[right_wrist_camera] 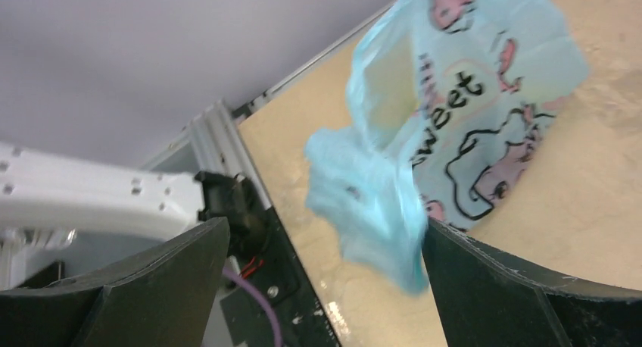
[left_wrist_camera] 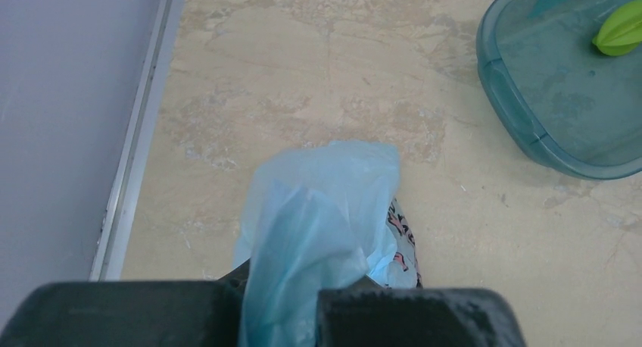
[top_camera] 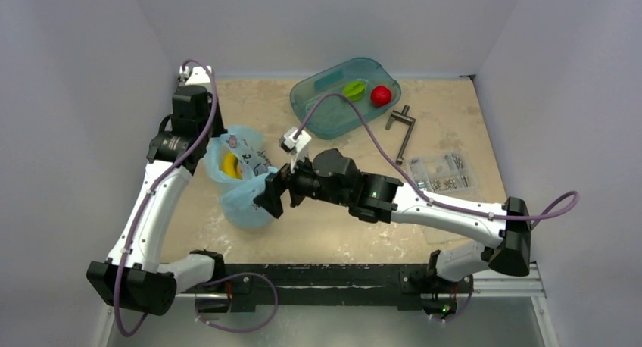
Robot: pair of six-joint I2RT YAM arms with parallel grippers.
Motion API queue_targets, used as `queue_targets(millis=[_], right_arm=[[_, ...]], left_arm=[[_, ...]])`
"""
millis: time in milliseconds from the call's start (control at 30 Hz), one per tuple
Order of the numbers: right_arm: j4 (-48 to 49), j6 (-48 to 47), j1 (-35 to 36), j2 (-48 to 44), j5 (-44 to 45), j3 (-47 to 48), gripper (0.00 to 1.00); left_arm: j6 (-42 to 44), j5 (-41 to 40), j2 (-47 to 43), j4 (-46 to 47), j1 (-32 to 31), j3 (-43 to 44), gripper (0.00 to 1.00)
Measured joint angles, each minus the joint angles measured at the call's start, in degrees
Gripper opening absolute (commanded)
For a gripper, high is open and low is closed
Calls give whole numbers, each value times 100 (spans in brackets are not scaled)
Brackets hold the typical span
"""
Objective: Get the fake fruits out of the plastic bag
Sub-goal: Adjust the plastic bag at the center of the board.
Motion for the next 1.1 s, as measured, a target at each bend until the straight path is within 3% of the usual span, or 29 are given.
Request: queue_targets(millis=[133,267,567,700,800,833,867,967,1033,1100], right_arm=[[0,216,-592,170,20,212,99],[-68,367,-1054,896,-214,999,99],[-251,341,-1029,2476,-302,2468,87],[-160,326,-1025,2881,-203,2321,67],[-22,358,-1025,3171,-197,2267,57],[20,365,-1025,3270,-199,2267,49],[57,363,-1025,3359,-203,2267,32],[216,358,-1027,3552,-256,2267,2],[315,389,-1025,3593,-264,2260,0],[428,424,-1025,3578,-262,2221,0]], left_arm=[[2,59,-44,4,2,-37,0],[22,87,-66,22,0,-63,0],[103,166,-74,52,2,-70,0],[105,186,-74,70,2,-70,0],[105,225,-74,81,2,-70,0],[105,240,-74,81,0,-70,0],[107,273,-74,81,2,-70,0],[120,452,-74,79,0,-70,28],[166,623,-72,79,0,-70,48],[203,732,-72,83,-17,-70,57]])
